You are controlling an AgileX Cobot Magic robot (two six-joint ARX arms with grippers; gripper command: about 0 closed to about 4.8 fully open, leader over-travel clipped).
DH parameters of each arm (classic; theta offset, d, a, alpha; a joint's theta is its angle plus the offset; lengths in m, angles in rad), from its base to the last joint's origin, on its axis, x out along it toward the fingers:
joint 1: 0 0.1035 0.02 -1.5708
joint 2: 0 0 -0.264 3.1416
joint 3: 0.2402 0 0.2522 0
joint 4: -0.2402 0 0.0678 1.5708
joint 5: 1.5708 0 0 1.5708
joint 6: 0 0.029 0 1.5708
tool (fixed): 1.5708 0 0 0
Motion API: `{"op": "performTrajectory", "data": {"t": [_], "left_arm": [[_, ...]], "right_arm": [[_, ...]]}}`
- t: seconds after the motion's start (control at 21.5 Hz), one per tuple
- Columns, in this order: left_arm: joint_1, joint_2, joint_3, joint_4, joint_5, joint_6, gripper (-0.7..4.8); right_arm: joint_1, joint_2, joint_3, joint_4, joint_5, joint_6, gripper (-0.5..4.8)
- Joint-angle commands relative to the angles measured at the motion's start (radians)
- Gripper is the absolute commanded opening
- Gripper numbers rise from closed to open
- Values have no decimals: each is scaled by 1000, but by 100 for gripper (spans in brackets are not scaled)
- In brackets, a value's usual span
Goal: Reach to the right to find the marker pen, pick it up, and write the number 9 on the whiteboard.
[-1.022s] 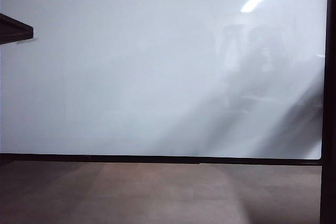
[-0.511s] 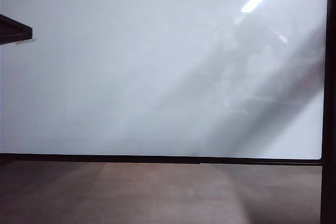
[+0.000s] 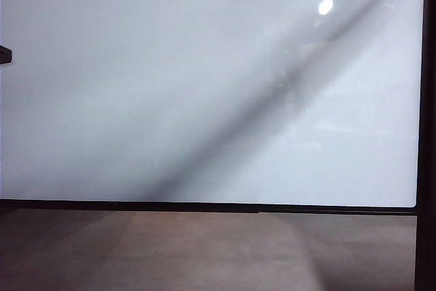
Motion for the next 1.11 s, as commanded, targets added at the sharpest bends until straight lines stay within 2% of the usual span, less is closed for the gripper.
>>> {"op": "performTrajectory", "data": {"t": [0.05,0.28,0.42,0.56,0.74,0.84,0.93,1.11], "left_arm": [[0,1,1,13,6,-3,-5],[-3,1,1,13,6,-3,-5],[-4,1,17,-8,6,-3,-5],[-4,2,177,-177,5,-3,-5],[-4,85,402,-202,6,-3,-5],[-4,160,509,-201,6,-3,-5],[-4,221,590,-197,6,-3,-5],[-4,260,639,-193,6,-3,-5]], "right_arm": [[52,-122,4,-127,18,6,-3],[221,-260,4,-294,105,7,-3],[347,-261,4,-314,154,8,-3],[537,-198,4,-285,272,-8,-3],[731,-23,5,-106,373,-15,-3],[793,93,18,-4,403,-14,-3],[823,203,63,32,403,-15,-3],[835,323,152,48,402,-15,-3]]}}
